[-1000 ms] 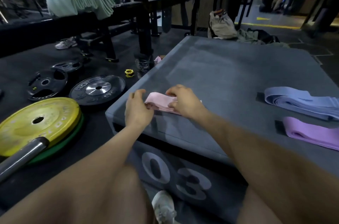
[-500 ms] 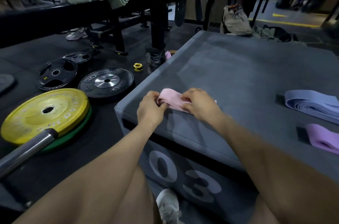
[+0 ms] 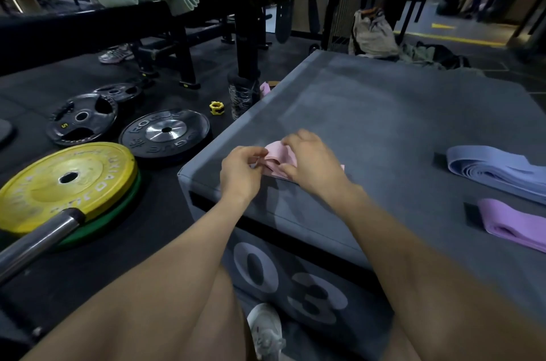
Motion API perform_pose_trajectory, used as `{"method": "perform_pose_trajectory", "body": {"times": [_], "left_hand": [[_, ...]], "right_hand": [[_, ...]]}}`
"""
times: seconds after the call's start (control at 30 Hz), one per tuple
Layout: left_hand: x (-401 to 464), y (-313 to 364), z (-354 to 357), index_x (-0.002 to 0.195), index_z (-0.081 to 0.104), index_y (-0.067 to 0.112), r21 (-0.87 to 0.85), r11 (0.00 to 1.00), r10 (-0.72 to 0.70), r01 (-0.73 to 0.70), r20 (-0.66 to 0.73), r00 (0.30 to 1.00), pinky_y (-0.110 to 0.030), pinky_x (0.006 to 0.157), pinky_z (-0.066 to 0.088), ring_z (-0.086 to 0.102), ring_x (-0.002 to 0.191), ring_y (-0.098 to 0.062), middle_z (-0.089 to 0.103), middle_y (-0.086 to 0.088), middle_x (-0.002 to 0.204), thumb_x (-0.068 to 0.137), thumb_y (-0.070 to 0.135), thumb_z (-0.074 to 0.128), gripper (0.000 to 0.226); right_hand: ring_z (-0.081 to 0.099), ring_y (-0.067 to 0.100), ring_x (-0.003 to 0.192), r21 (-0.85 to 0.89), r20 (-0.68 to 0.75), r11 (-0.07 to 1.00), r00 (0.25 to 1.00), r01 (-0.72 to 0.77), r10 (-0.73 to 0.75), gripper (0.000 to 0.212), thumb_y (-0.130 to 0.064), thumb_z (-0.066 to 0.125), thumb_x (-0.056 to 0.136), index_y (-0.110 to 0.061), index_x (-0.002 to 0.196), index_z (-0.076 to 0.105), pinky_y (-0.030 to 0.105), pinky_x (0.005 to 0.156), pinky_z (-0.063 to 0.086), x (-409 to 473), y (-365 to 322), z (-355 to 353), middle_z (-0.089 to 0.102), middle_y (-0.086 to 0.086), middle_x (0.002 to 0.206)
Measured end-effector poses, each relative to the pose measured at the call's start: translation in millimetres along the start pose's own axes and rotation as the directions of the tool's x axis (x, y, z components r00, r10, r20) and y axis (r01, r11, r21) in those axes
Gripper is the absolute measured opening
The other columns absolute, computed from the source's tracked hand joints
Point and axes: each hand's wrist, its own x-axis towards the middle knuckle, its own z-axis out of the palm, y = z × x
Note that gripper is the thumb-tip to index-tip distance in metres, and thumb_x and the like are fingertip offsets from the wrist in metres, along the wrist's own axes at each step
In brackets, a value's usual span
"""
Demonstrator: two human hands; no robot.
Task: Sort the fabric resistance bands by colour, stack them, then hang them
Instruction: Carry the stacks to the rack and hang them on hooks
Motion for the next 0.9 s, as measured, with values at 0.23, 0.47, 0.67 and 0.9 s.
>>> {"method": "perform_pose_trajectory", "body": {"times": [0.23, 0.47, 0.67, 0.9], "left_hand": [[-1.0, 2.1, -2.7, 0.097, 0.071, 0.009, -0.038, 0.999, 0.004, -0.004, 0.011, 1.0, -0.01, 0.072, 0.05, 0.066, 0.084, -0.012, 0.069, -0.001, 0.093, 0.077, -0.01, 0.06, 0.031], [-0.8, 6.3, -2.5, 0.098, 0.071, 0.005, -0.128, 0.992, -0.018, 0.022, 0.035, 0.999, -0.01, 0.072, 0.051, 0.066, 0.081, -0.012, 0.068, 0.0, 0.085, 0.076, -0.01, 0.064, 0.027], [-2.4, 11.1, -0.4, 0.1, 0.071, 0.004, -0.117, 0.993, -0.018, 0.021, 0.029, 0.999, -0.017, 0.076, 0.052, 0.065, 0.078, -0.01, 0.069, -0.003, 0.084, 0.077, -0.008, 0.065, 0.027], [-3.3, 11.4, -0.4, 0.097, 0.073, 0.005, -0.095, 0.995, 0.009, -0.005, 0.037, 0.999, -0.021, 0.08, 0.054, 0.067, 0.08, -0.012, 0.072, -0.005, 0.086, 0.075, -0.01, 0.065, 0.028]], "right_hand": [[0.042, 0.024, 0.116, -0.002, -0.03, 0.997, 0.996, 0.082, -0.082, 0.034, -0.027, 0.059, 0.088, -0.01, 0.118, 0.057, 0.035, 0.09, 0.042, 7.1, -7.2, 17.0, 0.047, 0.006, 0.118], [0.045, 0.028, 0.108, -0.174, -0.071, 0.979, 0.991, 0.103, -0.117, 0.023, -0.017, 0.052, 0.084, -0.003, 0.1, 0.06, 0.035, 0.086, 0.036, 9.1, -10.7, 19.8, 0.049, 0.009, 0.113], [0.055, 0.035, 0.092, -0.222, -0.119, 0.972, 0.987, 0.079, -0.108, 0.016, -0.011, 0.06, 0.072, -0.002, 0.085, 0.064, 0.04, 0.076, 0.043, 7.8, -12.4, 25.6, 0.058, 0.014, 0.094], [0.061, 0.032, 0.079, -0.285, -0.064, 0.956, 0.994, 0.072, -0.094, 0.017, -0.019, 0.058, 0.073, -0.009, 0.084, 0.067, 0.033, 0.066, 0.047, 7.1, -8.6, 25.2, 0.063, 0.009, 0.082]]}}
